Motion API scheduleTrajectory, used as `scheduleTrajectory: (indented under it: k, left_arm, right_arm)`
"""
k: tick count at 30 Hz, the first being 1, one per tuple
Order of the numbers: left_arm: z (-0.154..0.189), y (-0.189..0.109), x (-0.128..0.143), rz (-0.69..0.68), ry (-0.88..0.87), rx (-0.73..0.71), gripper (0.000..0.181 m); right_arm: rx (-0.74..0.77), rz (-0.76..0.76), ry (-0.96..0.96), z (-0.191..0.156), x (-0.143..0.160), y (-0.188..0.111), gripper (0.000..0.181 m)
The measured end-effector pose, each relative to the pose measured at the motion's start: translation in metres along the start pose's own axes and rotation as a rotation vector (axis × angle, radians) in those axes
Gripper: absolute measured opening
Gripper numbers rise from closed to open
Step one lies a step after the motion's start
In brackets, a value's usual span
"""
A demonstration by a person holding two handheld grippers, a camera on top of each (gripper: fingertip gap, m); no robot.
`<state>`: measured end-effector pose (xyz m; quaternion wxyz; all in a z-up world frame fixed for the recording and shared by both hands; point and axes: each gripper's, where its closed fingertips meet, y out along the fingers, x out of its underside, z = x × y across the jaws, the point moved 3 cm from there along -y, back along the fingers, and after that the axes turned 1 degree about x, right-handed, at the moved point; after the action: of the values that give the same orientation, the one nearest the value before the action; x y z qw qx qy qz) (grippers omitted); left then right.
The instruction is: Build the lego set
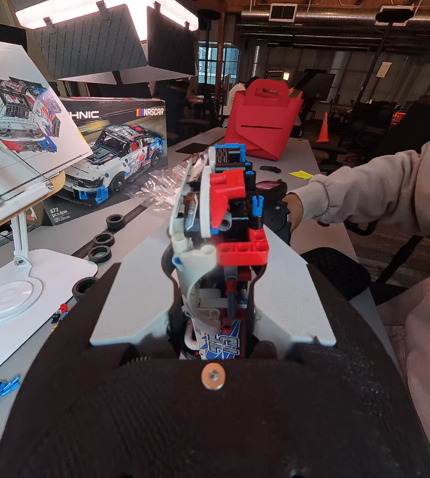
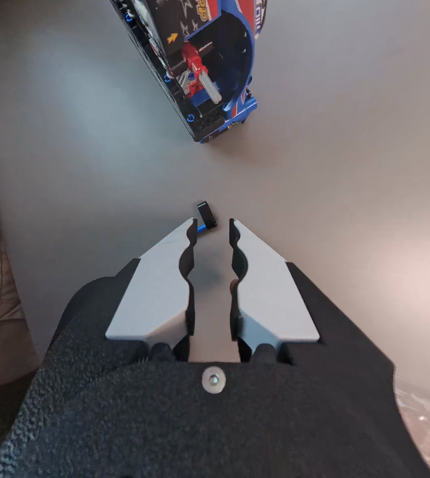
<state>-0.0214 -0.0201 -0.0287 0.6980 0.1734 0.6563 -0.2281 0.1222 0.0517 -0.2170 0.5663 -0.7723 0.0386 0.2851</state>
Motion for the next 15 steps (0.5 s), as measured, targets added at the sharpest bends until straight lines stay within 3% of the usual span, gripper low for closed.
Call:
scheduleTrajectory:
  k: [5, 8, 15]
  left_arm:
    - [0.009, 0.002, 0.0, 0.002, 0.046, 0.032, 0.055]
    - [0.013, 0.003, 0.001, -0.006, 0.09, 0.037, 0.057]
    - [0.02, 0.002, 0.001, -0.013, 0.147, 0.074, 0.064]
  right_arm:
    - [-0.051, -0.034, -0.132, -0.004, -0.002, 0.013, 0.02]
    - [-0.029, -0.038, -0.171, -0.005, 0.001, 0.016, 0.007]
    - [-0.004, 0.105, -0.151, -0.015, -0.008, 0.001, 0.005]
